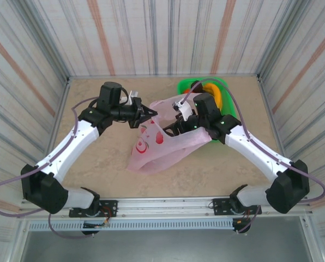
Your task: Place the fake fruits into the plastic bag and tie a complex knot
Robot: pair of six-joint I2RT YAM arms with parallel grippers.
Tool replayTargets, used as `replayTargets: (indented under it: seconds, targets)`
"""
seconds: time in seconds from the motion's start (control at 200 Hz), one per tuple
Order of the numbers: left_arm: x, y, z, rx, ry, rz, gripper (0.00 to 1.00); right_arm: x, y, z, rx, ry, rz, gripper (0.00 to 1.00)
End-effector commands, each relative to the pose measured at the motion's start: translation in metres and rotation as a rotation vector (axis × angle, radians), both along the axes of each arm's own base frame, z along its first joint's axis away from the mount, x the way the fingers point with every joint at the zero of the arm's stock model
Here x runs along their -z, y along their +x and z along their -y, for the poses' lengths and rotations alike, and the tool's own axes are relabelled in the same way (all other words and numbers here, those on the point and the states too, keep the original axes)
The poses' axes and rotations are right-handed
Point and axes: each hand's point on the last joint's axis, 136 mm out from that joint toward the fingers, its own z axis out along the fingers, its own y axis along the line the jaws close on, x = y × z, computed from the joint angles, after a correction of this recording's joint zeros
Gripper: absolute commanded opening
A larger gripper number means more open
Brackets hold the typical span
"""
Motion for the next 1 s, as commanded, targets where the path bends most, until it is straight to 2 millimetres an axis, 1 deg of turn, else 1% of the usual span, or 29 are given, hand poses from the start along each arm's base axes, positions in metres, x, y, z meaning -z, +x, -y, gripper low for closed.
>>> replayTargets:
  seconds: [0.0, 0.095, 0.27, 0.416, 0.486, 0.526, 0.591, 0.751, 0.781, 0.796, 0.806, 0.831, 0.997]
  targets:
    - [-0.007, -0.009, -0.008, 0.024, -0.002, 0.031, 0.0, 0.005, -0.005, 0.021, 0.072, -0.029, -0.024, 0.99]
    - [-0.008, -0.012, -0.012, 0.033, 0.002, 0.04, 0.0, 0.011, -0.005, 0.037, 0.108, -0.037, -0.039, 0.99]
    - [-0.013, -0.015, -0.027, 0.027, -0.009, 0.069, 0.0, 0.02, -0.005, 0.066, 0.195, -0.069, -0.102, 0.99]
    - [-0.013, -0.015, -0.038, 0.008, -0.025, 0.084, 0.0, 0.023, -0.012, 0.08, 0.218, -0.069, -0.129, 0.99]
    - [-0.012, -0.015, -0.04, 0.005, -0.028, 0.083, 0.0, 0.021, -0.015, 0.085, 0.226, -0.06, -0.132, 0.99]
    - [-0.011, -0.014, -0.04, 0.006, -0.03, 0.083, 0.0, 0.018, -0.018, 0.087, 0.23, -0.047, -0.134, 0.99]
    - [-0.01, -0.014, -0.039, 0.016, -0.033, 0.078, 0.0, 0.008, -0.023, 0.087, 0.225, -0.009, -0.131, 0.99]
    - [-0.009, -0.011, -0.039, 0.014, -0.032, 0.077, 0.0, -0.018, -0.045, 0.083, 0.185, 0.069, -0.157, 0.99]
    - [-0.009, -0.01, -0.04, 0.01, -0.031, 0.078, 0.0, -0.019, -0.048, 0.084, 0.186, 0.068, -0.168, 0.99]
    - [-0.009, -0.01, -0.04, 0.011, -0.031, 0.08, 0.0, -0.019, -0.048, 0.085, 0.191, 0.065, -0.173, 0.99]
    - [-0.009, -0.01, -0.04, 0.01, -0.03, 0.079, 0.0, -0.025, -0.051, 0.087, 0.193, 0.073, -0.157, 0.99]
    - [-0.009, -0.009, -0.04, 0.011, -0.031, 0.082, 0.0, -0.029, -0.053, 0.091, 0.208, 0.071, -0.147, 0.99]
    - [-0.009, -0.006, -0.045, 0.015, -0.04, 0.08, 0.0, -0.044, -0.056, 0.118, 0.33, 0.019, -0.143, 0.99]
